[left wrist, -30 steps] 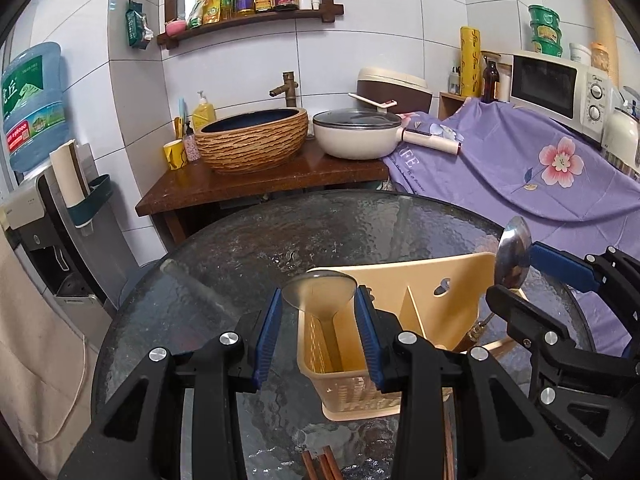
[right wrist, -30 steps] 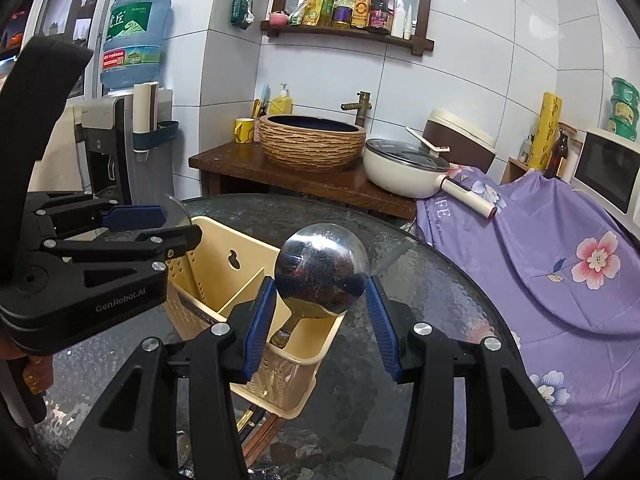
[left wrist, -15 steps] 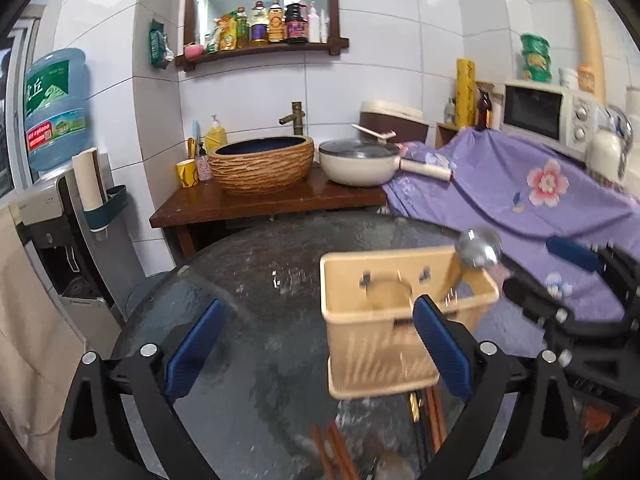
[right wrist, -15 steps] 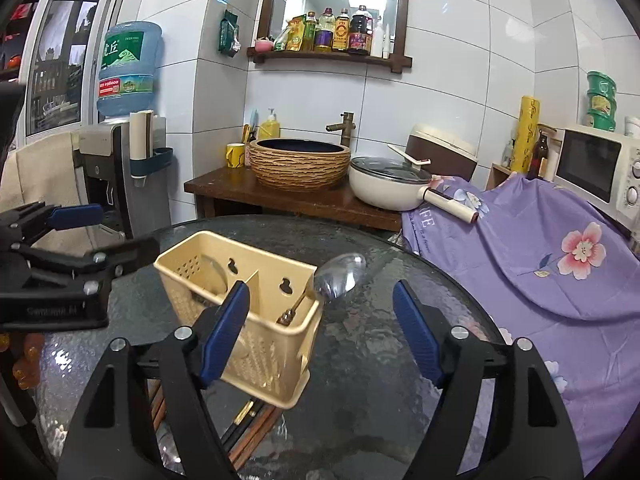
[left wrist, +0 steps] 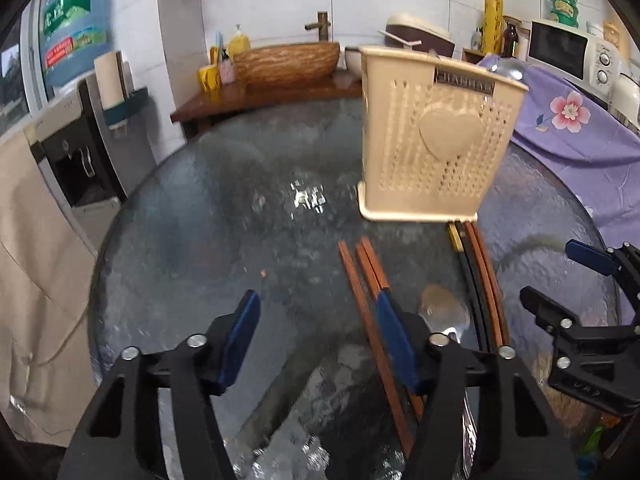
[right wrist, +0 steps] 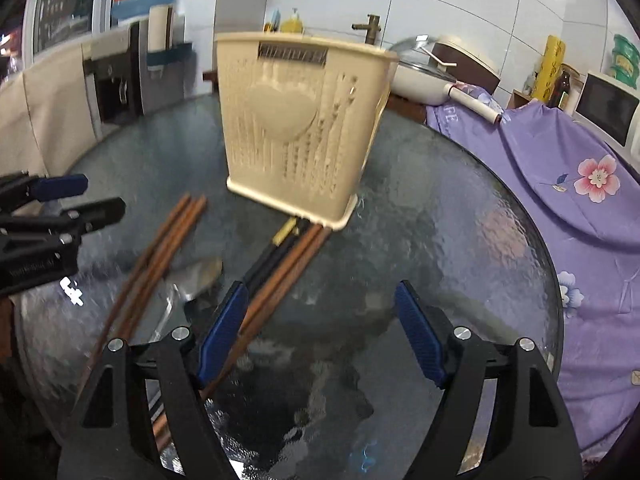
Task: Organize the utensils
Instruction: 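Grasp a brown chopstick with the left tool while the right tool grasps another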
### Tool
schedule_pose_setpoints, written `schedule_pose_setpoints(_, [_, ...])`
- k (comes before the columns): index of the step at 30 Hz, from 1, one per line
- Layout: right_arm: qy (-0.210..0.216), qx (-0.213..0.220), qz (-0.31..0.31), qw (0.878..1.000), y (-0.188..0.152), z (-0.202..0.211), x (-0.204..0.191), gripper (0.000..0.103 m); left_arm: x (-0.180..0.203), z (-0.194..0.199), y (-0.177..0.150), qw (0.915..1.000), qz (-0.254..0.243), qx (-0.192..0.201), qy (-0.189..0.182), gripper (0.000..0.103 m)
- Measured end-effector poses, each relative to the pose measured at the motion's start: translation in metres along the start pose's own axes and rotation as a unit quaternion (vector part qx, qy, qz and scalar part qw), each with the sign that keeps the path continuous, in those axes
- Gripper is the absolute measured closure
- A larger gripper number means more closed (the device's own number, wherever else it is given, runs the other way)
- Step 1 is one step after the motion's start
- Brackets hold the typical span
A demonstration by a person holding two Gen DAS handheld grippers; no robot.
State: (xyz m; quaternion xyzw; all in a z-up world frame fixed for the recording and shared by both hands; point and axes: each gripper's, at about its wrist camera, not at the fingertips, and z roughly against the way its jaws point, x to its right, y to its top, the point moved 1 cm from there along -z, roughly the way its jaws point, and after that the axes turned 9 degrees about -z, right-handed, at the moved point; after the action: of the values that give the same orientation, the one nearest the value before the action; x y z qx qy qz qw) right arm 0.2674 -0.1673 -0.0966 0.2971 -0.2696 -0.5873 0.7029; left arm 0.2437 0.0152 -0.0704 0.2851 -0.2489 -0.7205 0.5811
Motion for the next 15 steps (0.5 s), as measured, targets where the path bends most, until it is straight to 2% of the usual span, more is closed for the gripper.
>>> schedule_pose_setpoints(9, [0.012,-0.04,-0.043,0.998,-0.01,-0.014,0.002,0.029,0.009,-0.012,-0.015,0.9993,0.004,-0.026,-0.027,0.06])
schedule_pose_setpoints(12, [0.012,-0.053,-0.046,0.997,-0.011,-0.017,0.0,0.034,0.012,-0.013,-0.017,0.9992,0.004,-0.029,-0.027,0.06])
schedule_pose_setpoints(15, [0.019,-0.061,-0.05,0.997,-0.01,-0.021,-0.001,0.035,0.014,-0.015,-0.018,0.9989,0.004,-0.033,-0.033,0.061])
